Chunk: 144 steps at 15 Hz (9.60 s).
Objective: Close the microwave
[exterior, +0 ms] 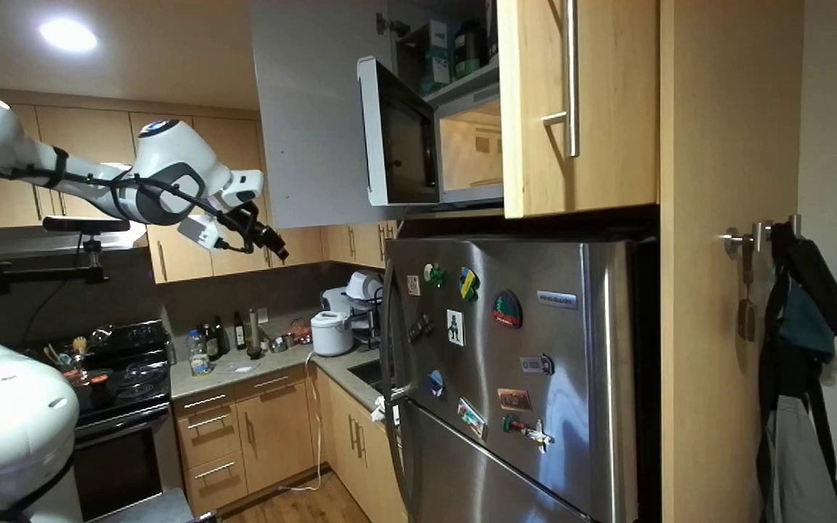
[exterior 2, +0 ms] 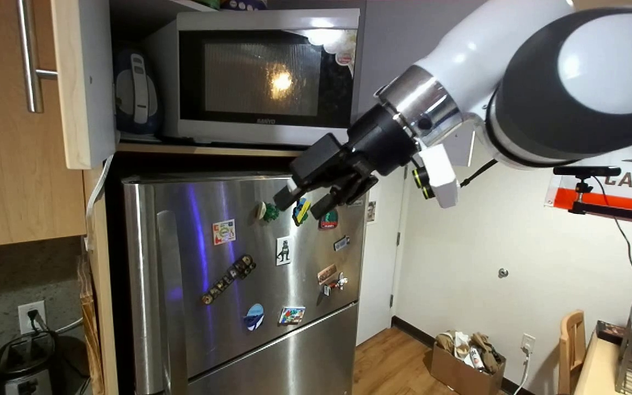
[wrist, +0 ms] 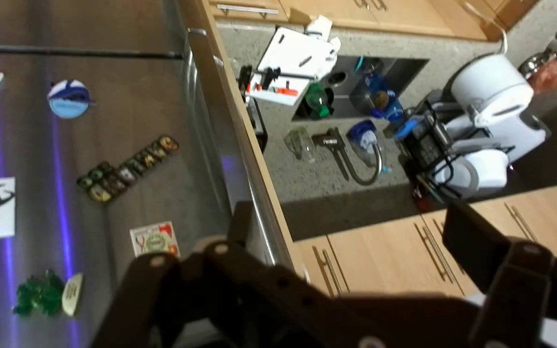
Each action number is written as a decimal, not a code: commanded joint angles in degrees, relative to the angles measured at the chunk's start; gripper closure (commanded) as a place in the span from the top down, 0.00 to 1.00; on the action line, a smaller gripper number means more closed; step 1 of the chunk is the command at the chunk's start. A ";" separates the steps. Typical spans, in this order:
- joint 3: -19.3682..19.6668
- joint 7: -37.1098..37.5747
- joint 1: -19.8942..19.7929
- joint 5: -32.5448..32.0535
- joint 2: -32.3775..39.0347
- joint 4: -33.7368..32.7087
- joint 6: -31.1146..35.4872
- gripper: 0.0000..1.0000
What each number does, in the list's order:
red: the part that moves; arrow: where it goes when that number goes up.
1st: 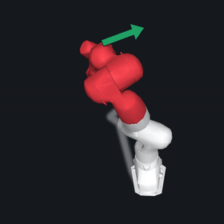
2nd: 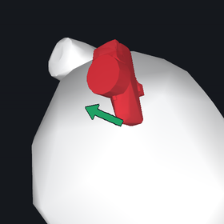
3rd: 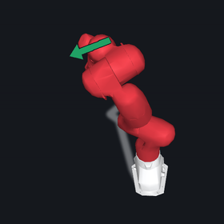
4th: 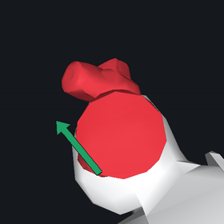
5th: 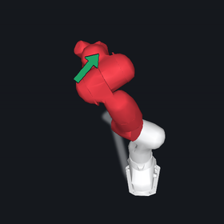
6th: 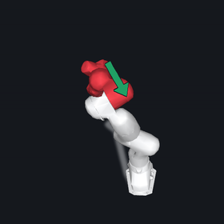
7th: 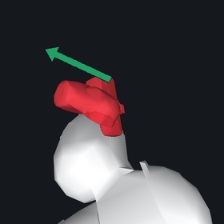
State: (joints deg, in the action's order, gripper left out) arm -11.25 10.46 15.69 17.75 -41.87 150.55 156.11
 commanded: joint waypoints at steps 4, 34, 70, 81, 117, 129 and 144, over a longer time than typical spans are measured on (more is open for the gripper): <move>-1.88 2.90 -2.59 -1.69 -10.78 5.88 12.40 1.00; -12.00 9.44 -29.60 0.50 -3.21 0.77 39.32 0.00; -28.91 12.47 -63.86 1.13 8.77 -14.11 34.63 0.03; -27.97 11.47 -59.85 0.52 10.42 -16.36 32.05 0.03; -59.37 18.88 -101.60 0.52 13.33 -31.74 28.40 0.01; -71.85 23.30 -118.98 0.94 13.74 -38.33 24.14 0.00; -72.20 24.30 -118.01 1.64 12.36 -39.06 24.84 0.00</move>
State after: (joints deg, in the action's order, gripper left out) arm -84.21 33.88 -103.10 18.25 -28.57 112.49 182.15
